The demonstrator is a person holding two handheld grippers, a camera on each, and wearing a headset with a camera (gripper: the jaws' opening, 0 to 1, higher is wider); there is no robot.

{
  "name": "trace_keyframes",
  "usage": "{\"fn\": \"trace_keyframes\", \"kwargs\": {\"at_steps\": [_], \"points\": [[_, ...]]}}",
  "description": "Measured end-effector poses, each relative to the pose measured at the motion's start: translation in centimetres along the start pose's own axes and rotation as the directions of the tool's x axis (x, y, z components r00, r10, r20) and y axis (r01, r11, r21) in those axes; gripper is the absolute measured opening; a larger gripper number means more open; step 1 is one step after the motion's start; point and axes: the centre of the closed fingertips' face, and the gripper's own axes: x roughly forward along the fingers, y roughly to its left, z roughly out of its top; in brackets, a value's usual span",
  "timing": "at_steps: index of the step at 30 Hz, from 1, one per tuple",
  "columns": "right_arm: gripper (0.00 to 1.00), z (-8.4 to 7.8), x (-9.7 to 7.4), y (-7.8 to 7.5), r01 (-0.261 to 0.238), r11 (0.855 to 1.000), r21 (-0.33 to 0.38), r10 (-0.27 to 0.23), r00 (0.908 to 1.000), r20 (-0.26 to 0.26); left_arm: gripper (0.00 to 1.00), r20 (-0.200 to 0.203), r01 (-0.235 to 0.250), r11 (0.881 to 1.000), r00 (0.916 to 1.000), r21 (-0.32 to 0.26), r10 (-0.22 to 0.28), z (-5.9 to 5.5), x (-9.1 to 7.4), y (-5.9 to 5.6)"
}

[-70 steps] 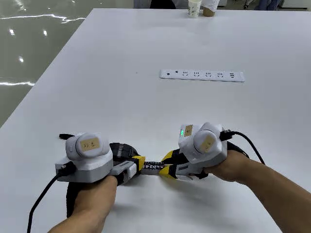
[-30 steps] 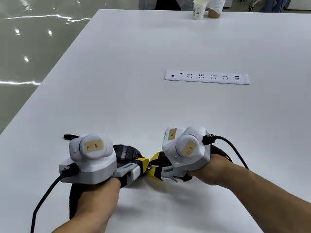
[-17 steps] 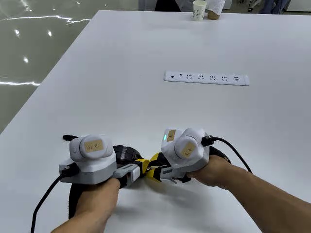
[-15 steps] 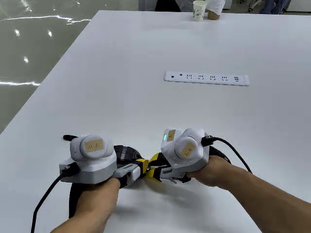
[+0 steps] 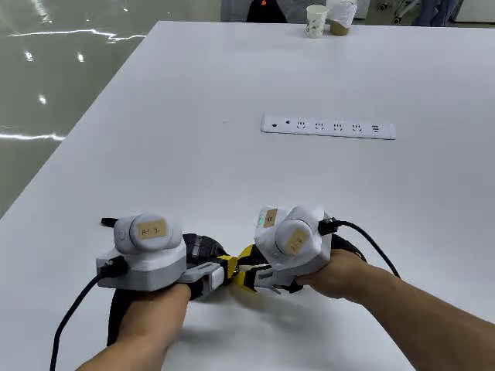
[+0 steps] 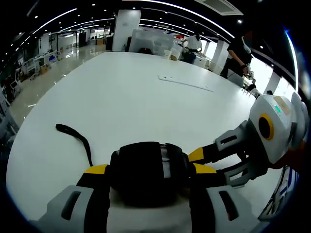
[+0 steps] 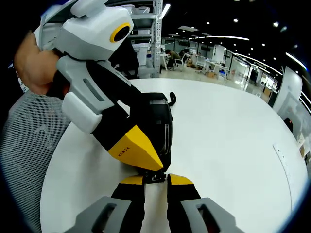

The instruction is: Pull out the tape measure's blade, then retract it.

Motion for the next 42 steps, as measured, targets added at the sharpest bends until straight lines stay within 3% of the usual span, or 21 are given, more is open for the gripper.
{"fn": "trace_keyframes", "kwargs": {"at_steps": [15, 25, 42], "points": [[0.18, -0.3, -1.6, -0.2, 0.033, 0.999, 0.029, -0.034, 0.9994, 0.009, 0.66, -0.015, 0.031, 0.998, 0.9994, 0.049, -0.031, -0.2, -0.8, -0.3], [0.23, -1.3, -3.2, -0.1, 0.064, 0.997, 0.053, -0.064, 0.9980, 0.004, 0.67, -0.010, 0.063, 0.994, 0.9980, 0.084, -0.062, -0.1, -1.7, -0.3], [0.34, -2.6, -7.2, 0.3, 0.132, 0.985, 0.107, -0.135, 0.9907, 0.019, 0.77, 0.010, 0.133, 0.982, 0.9907, 0.133, -0.136, -0.7, -3.0, -0.9]]}}
